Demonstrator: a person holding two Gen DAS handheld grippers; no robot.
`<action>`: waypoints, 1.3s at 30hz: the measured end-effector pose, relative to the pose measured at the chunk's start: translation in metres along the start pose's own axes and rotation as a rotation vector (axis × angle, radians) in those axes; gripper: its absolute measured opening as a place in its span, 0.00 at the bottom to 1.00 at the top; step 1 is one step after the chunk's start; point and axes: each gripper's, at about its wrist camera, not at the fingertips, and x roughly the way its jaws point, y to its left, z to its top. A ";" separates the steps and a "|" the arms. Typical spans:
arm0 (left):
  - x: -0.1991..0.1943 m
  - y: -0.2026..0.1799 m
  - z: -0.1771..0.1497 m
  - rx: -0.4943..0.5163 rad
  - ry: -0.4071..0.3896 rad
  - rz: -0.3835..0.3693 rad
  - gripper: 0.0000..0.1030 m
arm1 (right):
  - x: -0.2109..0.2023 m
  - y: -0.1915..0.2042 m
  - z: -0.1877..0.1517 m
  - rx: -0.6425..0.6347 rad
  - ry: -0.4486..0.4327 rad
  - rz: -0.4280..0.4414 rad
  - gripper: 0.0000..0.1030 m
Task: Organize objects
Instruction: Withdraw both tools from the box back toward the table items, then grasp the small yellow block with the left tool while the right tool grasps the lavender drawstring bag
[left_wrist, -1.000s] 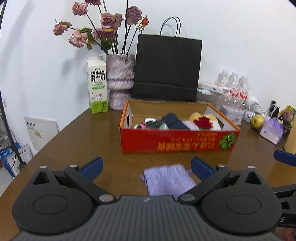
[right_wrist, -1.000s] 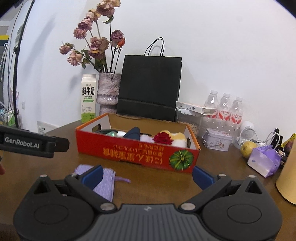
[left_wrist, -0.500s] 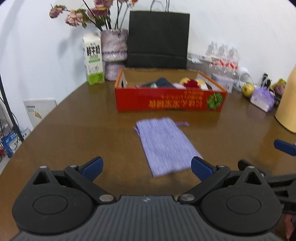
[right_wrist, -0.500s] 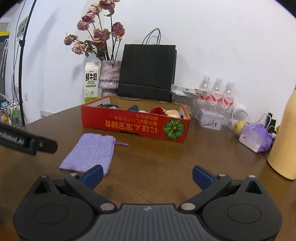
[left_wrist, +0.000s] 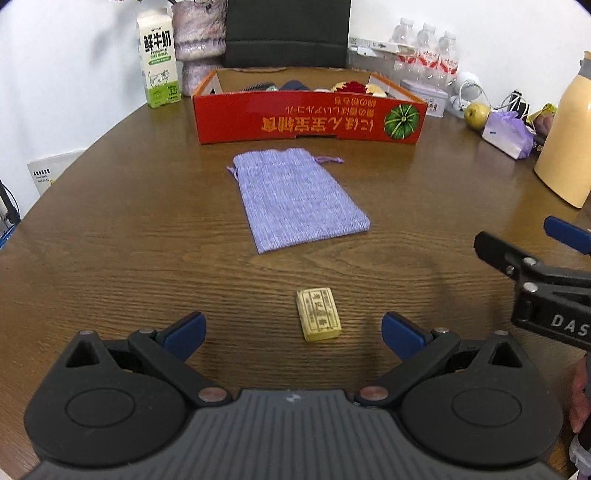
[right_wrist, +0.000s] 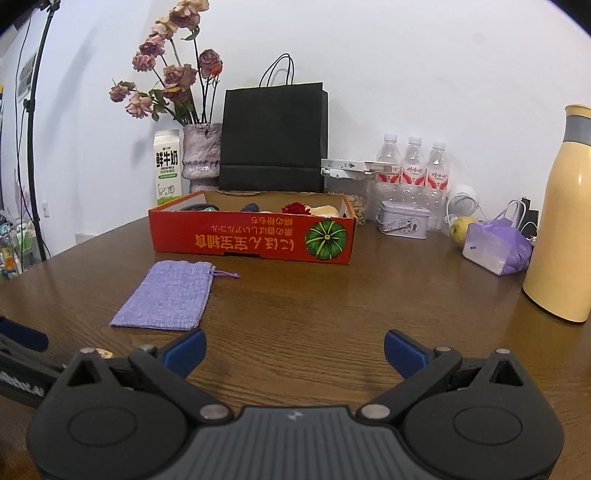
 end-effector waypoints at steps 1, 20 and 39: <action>0.001 -0.001 -0.001 -0.002 0.004 0.002 1.00 | 0.000 0.000 0.000 0.002 -0.002 -0.001 1.00; -0.003 -0.006 -0.005 -0.026 -0.085 -0.024 0.20 | -0.001 -0.003 -0.001 0.027 -0.002 -0.010 1.00; -0.015 0.039 0.007 -0.036 -0.216 0.019 0.20 | 0.015 0.029 0.004 -0.031 0.052 0.029 1.00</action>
